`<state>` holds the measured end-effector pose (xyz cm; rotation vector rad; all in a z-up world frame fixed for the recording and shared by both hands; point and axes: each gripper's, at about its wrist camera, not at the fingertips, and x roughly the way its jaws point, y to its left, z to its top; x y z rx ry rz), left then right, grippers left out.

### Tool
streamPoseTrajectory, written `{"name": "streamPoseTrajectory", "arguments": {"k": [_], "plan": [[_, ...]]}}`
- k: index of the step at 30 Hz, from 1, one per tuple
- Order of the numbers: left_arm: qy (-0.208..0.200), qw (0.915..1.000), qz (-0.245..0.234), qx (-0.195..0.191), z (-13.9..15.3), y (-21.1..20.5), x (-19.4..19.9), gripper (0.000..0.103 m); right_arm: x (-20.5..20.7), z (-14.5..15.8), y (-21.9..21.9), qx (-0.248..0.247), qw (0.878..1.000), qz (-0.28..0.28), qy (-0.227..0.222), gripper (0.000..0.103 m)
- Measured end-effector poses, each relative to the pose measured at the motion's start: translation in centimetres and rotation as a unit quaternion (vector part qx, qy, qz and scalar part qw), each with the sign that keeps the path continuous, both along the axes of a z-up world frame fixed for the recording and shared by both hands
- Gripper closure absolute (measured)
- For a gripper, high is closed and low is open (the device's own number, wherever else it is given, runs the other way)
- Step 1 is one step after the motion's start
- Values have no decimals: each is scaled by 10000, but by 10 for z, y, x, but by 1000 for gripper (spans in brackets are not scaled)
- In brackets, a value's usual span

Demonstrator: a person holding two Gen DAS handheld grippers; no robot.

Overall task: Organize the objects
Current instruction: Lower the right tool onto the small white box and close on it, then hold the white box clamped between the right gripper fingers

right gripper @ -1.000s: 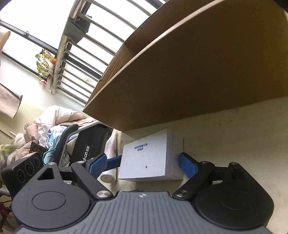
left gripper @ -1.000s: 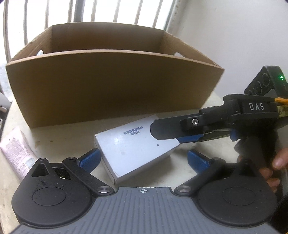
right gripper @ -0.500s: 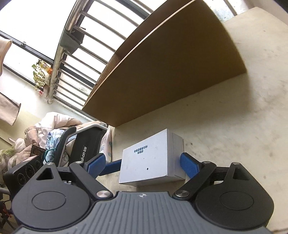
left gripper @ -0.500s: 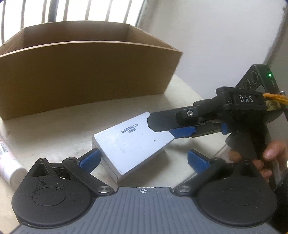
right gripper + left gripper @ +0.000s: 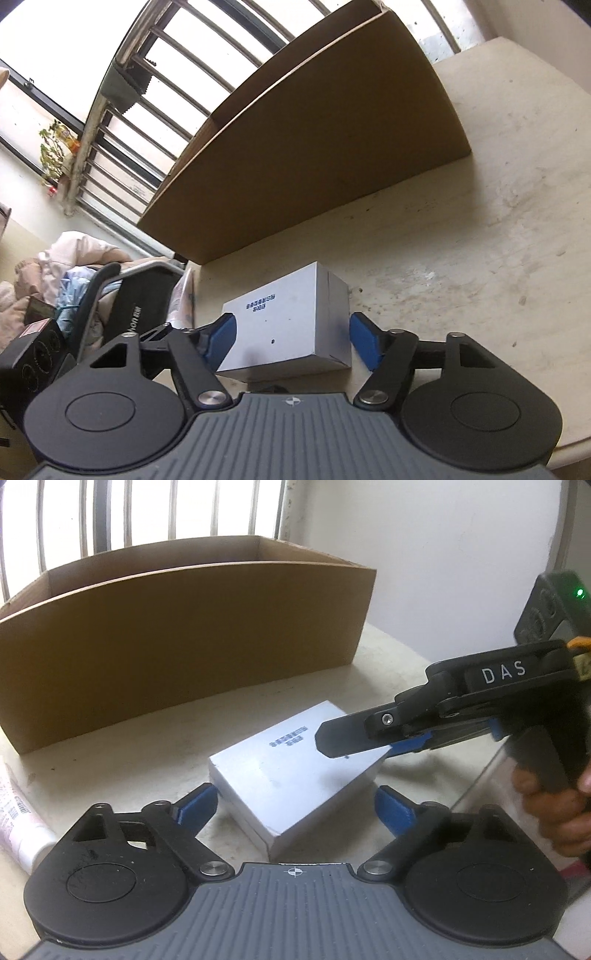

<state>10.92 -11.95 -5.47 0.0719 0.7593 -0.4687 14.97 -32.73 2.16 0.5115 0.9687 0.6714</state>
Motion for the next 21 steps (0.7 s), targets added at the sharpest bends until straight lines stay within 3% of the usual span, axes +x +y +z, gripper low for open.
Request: {"name": "streamPoseTrajectory", "arguments": {"k": [3, 8, 21], "plan": [[-122, 9998, 101, 138, -3, -2, -1, 25, -3, 0, 3, -97, 9999, -60, -59, 40], [-175, 9996, 139, 162, -1, -1, -7, 32, -9, 1, 7, -329, 9992, -138, -198, 47], [-105, 9998, 89, 169, -6, -1, -9, 29, -17, 1, 7, -410, 9986, -206, -280, 47]]}}
